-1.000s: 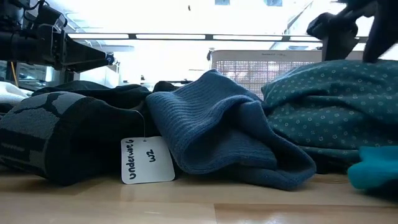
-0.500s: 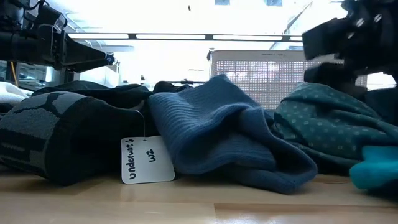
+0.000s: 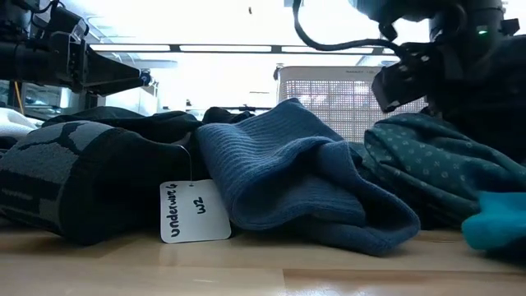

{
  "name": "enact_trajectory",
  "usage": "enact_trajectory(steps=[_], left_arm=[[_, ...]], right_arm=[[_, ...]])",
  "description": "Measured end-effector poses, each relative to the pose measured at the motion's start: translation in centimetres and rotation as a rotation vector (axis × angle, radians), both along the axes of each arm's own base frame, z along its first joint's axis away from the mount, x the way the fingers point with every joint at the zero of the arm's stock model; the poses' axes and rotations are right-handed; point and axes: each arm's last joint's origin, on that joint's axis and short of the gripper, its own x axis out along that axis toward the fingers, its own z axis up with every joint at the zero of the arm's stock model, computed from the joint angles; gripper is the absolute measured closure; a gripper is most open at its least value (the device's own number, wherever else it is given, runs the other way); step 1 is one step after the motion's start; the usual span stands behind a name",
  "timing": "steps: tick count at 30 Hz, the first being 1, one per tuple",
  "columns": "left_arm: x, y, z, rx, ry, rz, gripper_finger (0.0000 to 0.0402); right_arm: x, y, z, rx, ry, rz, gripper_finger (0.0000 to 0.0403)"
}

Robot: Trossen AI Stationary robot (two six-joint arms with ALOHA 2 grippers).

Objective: Pick & Place Cloths
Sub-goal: Put the blue polo shirt into the the white laundry organizer

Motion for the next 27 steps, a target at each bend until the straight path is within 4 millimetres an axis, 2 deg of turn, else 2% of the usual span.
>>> enact_trajectory(steps=[5,10,16,22,27], left_arm=[[0.0,0.0,0.0,0.0,0.0,0.0,0.0034],[0.0,0.0,0.0,0.0,0.0,0.0,0.0034],[0.0,0.0,0.0,0.0,0.001,0.0,0.0034],[0.0,0.0,0.0,0.0,0.003,-0.001,0.0034],[0.0,0.0,0.0,0.0,0.003,-0.001,0.0034]], right_arm=[[0.2,0.1,2.7,0.011,-0.049,-0.022,0.0346],[-0.3,0.3,8.7,-0.094,-0.191,-0.054,0.0346],[-1.9,-0.3,15.5,-0.172,-0.402,-0.101,0.0346],[-3.6,-1.4,21.3,-0.228,-0.645,-0.134,0.0346],[-5.1,-2.6,25.0,-0.308,-0.841,-0.155,0.0347]])
